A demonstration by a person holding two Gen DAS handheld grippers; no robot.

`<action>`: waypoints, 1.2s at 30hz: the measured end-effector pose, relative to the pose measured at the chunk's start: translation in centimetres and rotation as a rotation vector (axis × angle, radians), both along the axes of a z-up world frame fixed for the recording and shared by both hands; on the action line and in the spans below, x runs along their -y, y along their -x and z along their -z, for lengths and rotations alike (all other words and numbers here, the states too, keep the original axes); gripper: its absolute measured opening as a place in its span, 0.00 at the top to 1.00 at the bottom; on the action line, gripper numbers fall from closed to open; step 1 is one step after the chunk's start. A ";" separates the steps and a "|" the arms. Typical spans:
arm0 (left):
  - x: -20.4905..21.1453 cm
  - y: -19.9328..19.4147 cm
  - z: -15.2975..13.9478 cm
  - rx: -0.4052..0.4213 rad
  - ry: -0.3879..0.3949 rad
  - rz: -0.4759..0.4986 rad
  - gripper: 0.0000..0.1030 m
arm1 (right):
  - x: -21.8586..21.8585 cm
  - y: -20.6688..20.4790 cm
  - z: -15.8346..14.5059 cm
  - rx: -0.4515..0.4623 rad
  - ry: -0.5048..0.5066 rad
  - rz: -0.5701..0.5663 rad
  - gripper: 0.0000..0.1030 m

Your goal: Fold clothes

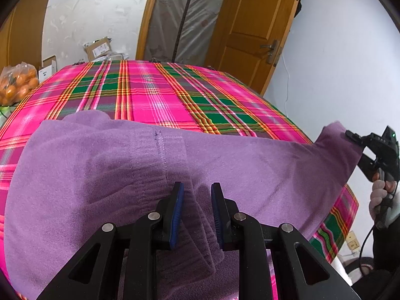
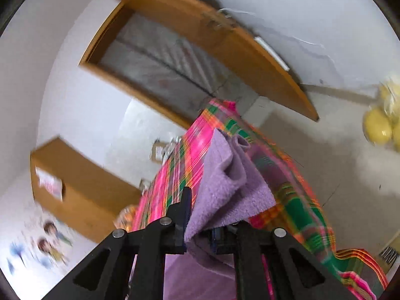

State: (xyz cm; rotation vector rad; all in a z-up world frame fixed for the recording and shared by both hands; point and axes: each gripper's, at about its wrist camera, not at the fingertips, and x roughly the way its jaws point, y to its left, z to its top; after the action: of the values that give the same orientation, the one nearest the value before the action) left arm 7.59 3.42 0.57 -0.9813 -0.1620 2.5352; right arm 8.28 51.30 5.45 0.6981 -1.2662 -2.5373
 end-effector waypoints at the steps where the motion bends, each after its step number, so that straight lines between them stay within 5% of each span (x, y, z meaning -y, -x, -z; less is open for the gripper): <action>1: 0.0 0.0 0.0 0.000 0.000 0.000 0.78 | 0.9 0.2 -0.5 -0.004 -0.024 -0.021 0.87; 14: 0.7 0.1 0.2 0.011 -0.062 0.007 0.78 | 11.0 2.2 -2.6 -0.028 -0.168 -0.263 0.87; 28: 1.1 0.0 0.3 0.017 -0.096 0.012 0.78 | 21.2 4.0 1.6 0.065 -0.299 -0.541 0.87; 36: 1.4 0.1 0.4 0.022 -0.112 0.015 0.78 | 22.7 4.2 2.2 0.065 -0.338 -0.565 0.87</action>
State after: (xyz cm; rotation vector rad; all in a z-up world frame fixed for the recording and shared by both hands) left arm 7.46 2.04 0.21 -0.9633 -0.2982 2.4735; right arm 4.10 28.61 3.24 1.0409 -0.5381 -2.2666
